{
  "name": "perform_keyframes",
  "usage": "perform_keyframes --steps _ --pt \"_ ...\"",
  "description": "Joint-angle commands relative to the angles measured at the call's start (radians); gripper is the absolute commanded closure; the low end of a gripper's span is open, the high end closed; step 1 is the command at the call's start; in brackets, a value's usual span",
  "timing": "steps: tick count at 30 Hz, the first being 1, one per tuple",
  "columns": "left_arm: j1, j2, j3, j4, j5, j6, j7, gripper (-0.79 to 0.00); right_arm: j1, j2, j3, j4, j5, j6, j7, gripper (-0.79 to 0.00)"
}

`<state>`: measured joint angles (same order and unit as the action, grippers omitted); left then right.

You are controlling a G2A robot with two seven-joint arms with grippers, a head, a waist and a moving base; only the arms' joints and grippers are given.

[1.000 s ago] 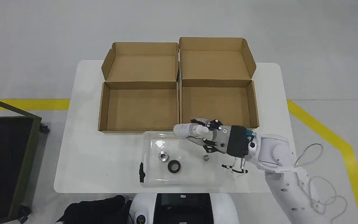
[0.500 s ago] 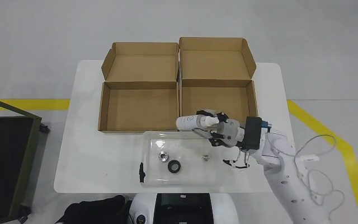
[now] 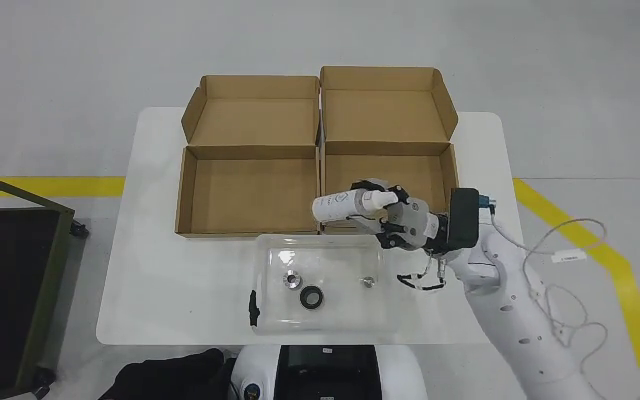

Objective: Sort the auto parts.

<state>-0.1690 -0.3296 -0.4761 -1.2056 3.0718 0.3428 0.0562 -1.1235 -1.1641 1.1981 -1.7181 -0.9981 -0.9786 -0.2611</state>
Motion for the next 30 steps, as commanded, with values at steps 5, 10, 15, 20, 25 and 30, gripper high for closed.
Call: perform_keyframes --steps 5,10,15,20,25,30 --pt "0.0 0.0 0.0 0.0 0.0 0.0 0.0 -0.785 0.043 -0.006 -0.035 0.05 -0.007 -0.014 0.041 0.0" --pt "0.0 0.0 0.0 0.0 0.0 0.0 0.0 -0.785 0.068 -0.007 -0.056 0.062 -0.058 0.01 0.111 0.0" --pt "0.0 0.0 0.0 0.0 0.0 0.0 0.0 -0.785 0.079 -0.006 -0.059 0.064 -0.107 0.053 0.177 0.0" --pt "0.0 0.0 0.0 0.0 0.0 0.0 0.0 -0.785 0.09 -0.004 -0.065 0.059 -0.165 0.101 0.25 0.0" --pt "0.0 0.0 0.0 0.0 0.0 0.0 0.0 -0.785 0.091 -0.004 -0.068 0.074 -0.189 0.14 0.277 0.0" --pt "0.0 0.0 0.0 0.0 0.0 0.0 0.0 -0.785 0.088 -0.001 -0.064 0.077 -0.218 0.153 0.3 0.0"
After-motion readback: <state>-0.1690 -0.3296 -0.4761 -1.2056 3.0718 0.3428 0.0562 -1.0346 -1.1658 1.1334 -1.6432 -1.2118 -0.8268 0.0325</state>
